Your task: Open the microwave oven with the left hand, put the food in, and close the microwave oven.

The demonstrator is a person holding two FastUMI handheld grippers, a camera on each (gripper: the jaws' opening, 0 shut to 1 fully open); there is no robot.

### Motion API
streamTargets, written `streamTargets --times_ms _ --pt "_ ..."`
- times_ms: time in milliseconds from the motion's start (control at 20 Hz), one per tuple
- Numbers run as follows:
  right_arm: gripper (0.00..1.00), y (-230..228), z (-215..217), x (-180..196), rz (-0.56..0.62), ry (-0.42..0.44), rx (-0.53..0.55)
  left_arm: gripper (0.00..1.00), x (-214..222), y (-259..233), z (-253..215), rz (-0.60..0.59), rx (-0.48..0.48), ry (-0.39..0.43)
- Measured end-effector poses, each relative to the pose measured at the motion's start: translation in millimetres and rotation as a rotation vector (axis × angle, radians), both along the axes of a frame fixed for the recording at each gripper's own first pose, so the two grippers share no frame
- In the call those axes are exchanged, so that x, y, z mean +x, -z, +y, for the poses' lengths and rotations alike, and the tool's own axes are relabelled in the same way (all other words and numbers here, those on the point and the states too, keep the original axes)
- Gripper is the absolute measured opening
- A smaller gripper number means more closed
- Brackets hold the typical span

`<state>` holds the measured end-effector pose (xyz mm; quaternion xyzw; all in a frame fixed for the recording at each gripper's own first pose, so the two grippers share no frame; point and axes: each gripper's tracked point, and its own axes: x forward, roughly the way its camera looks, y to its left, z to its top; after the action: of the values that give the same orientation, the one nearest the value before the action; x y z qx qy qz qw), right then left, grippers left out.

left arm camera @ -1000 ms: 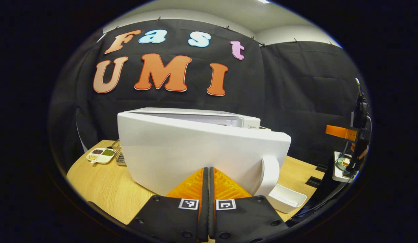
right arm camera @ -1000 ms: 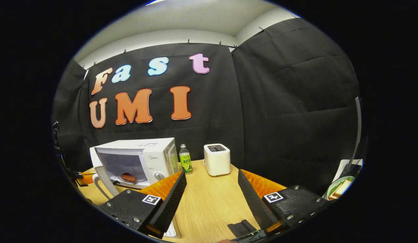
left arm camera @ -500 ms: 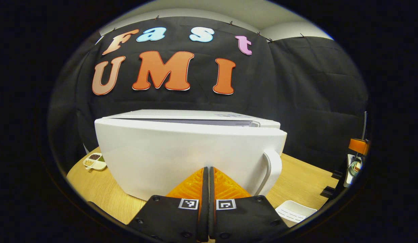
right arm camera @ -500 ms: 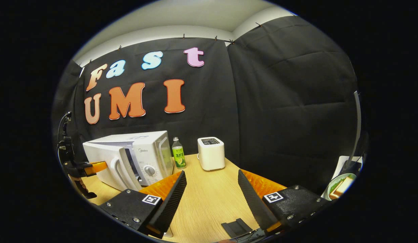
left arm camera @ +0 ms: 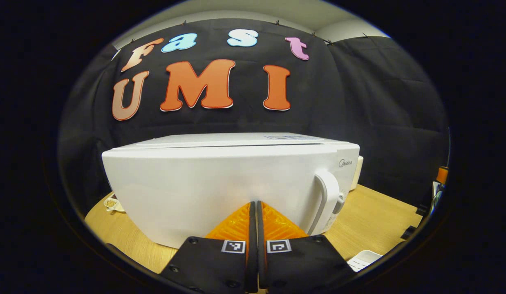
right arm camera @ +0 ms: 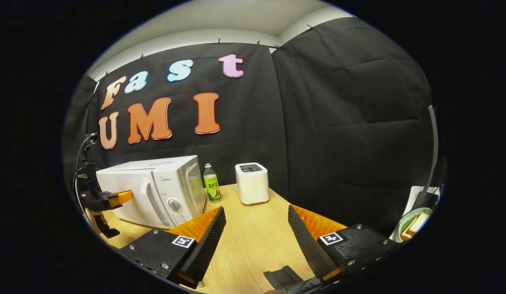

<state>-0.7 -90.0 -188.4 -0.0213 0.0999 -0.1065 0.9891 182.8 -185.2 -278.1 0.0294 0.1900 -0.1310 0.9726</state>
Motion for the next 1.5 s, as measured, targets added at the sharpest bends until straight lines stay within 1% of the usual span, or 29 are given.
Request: streamTargets --times_ms 50,100,150,300,350,450,550,850,1100,1250,1300,1350,1400,1450,1500 --pt "0.95 2.7 0.7 1.7 0.008 -0.002 -0.002 0.05 4.2 -0.4 -4.1 -0.015 -0.014 0.004" --pt "0.95 5.0 1.8 2.1 0.018 -0.002 -0.004 0.05 0.5 3.1 -4.4 0.037 0.008 -0.008" --pt "0.95 6.8 2.4 2.3 0.022 -0.003 -0.006 0.05 2.6 3.0 -3.7 0.002 0.002 -0.012" --pt "0.95 5.8 4.6 0.5 0.030 -0.003 -0.005 0.05 -1.2 3.9 -4.1 -0.010 0.033 0.011" --pt "0.95 4.1 7.7 -0.8 0.030 -0.007 -0.009 0.05 -3.8 1.4 4.2 0.002 0.045 0.002" --pt "0.95 1.1 12.6 -2.7 0.034 -0.016 -0.022 0.05 -9.9 -15.2 13.6 -0.006 -0.023 -0.002" --pt "0.95 -3.3 18.5 -4.7 0.035 -0.031 -0.036 0.05 -19.2 -41.0 35.6 -0.020 -0.061 -0.022" --pt "0.95 -35.2 57.1 0.0 0.002 -0.101 -0.033 0.05 -54.2 -112.4 127.6 -0.013 -0.082 -0.083" --pt "0.95 -71.6 97.0 4.7 -0.043 -0.174 -0.045 0.05 -85.3 -179.8 211.4 -0.071 -0.038 -0.147" --pt "0.95 -90.6 119.5 11.4 -0.056 -0.208 -0.027 0.05 -107.6 -211.2 243.8 -0.103 -0.006 -0.173" --pt "0.95 -96.6 124.2 13.1 -0.063 -0.216 -0.028 0.00 -114.7 -220.2 251.5 -0.111 -0.004 -0.180" --pt "0.95 -103.2 128.8 13.5 -0.071 -0.220 -0.035 0.05 -120.7 -228.7 258.2 -0.119 -0.004 -0.190" --pt "0.95 -108.3 131.6 13.3 -0.079 -0.226 -0.047 0.05 -127.1 -234.7 266.6 -0.122 -0.003 -0.204" --pt "1.00 -113.7 135.7 12.1 -0.087 -0.232 -0.057 0.05 -131.4 -238.9 274.5 -0.119 0.003 -0.225" --pt "0.95 -118.8 138.6 10.5 -0.097 -0.239 -0.064 0.05 -137.5 -242.1 283.3 -0.117 0.015 -0.244"
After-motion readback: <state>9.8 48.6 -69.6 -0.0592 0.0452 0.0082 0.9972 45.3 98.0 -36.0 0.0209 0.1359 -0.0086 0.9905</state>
